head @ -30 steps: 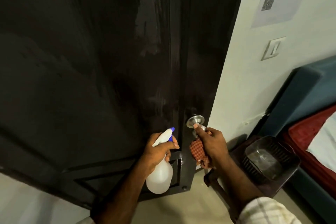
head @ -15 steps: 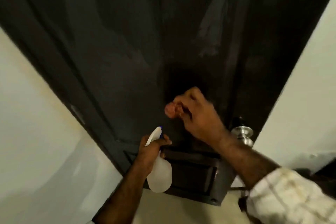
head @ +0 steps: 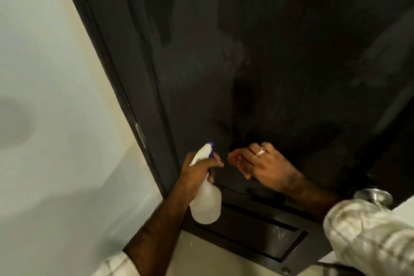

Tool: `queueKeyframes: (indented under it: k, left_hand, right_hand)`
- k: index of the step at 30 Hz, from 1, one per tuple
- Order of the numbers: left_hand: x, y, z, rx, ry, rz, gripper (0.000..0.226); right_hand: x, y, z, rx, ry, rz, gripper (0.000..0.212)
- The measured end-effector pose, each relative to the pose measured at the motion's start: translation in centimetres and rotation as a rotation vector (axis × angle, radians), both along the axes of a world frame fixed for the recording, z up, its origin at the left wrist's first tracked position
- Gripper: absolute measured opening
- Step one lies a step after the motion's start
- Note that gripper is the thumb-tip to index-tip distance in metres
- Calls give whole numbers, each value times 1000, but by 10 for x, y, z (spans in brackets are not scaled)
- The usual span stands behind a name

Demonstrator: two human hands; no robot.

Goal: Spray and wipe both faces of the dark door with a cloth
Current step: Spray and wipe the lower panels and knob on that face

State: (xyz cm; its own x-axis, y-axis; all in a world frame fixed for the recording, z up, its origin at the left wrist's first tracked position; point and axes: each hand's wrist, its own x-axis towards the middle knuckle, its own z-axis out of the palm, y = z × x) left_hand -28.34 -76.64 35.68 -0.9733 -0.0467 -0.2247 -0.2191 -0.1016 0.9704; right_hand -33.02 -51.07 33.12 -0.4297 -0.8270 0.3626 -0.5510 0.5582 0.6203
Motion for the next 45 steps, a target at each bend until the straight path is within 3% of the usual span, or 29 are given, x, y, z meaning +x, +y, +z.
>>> queueKeyframes:
  k: [2, 5, 8, 11, 14, 16, 18, 21, 23, 26, 28, 30, 33, 36, 40, 42, 45]
  left_hand:
    - [-14, -12, 9, 3, 29, -3, 30]
    - [-33, -33, 18, 17, 95, 25, 16]
    - [-46, -54, 20, 1, 135, 24, 16]
    - [-56, -71, 18, -14, 129, 45, 28]
    - [-59, -86, 16, -28, 131, 46, 23]
    - [-60, -96, 11, -62, 129, 39, 16]
    - [-60, -103, 7, -77, 119, 43, 22]
    - [-64, -109, 7, -75, 113, 73, 29]
    - [-65, -112, 12, -38, 120, 74, 23]
    - [-58, -119, 13, 8, 116, 103, 10]
    - [-49, -125, 6, -10, 117, 99, 12]
    - [-40, -127, -4, -31, 116, 83, 11]
    - [-26, -115, -22, -54, 27, 75, 10]
    - [-9, -80, -38, -43, -69, 21, 10]
    - [12, -16, -54, -47, -76, -142, 6]
    - [19, 25, -57, -60, -55, -258, 6]
    - [26, 79, -56, -65, -11, -382, 14]
  right_hand:
    - [-12, -17, 42, 4, 36, 23, 57]
    - [-40, -60, 144, -282, 327, 77, 28]
    - [-63, -110, 205, -596, 414, -27, 26]
    - [-63, -123, 144, -521, 227, 97, 30]
    - [-44, -93, 41, -51, 9, 164, 33]
    - [-44, -82, 31, 213, -43, 119, 34]
    - [-56, -95, 70, 149, 24, 107, 31]
    - [-81, -147, 156, -246, 197, 19, 39]
    - [-89, -184, 177, -362, 234, -78, 47]
    - [-87, -193, 121, -179, 191, 7, 49]
    - [-70, -159, 69, -54, 120, 28, 50]
    - [-50, -111, 37, -65, 52, 16, 46]
    - [-15, -34, 26, -311, 43, -157, 43]
    - [43, 22, 19, -754, -3, -412, 45]
    - [110, 37, -35, -1244, -351, -607, 29]
    - [137, 50, -58, -1638, -544, -645, 25]
    - [165, 68, -66, -2172, -795, -628, 45]
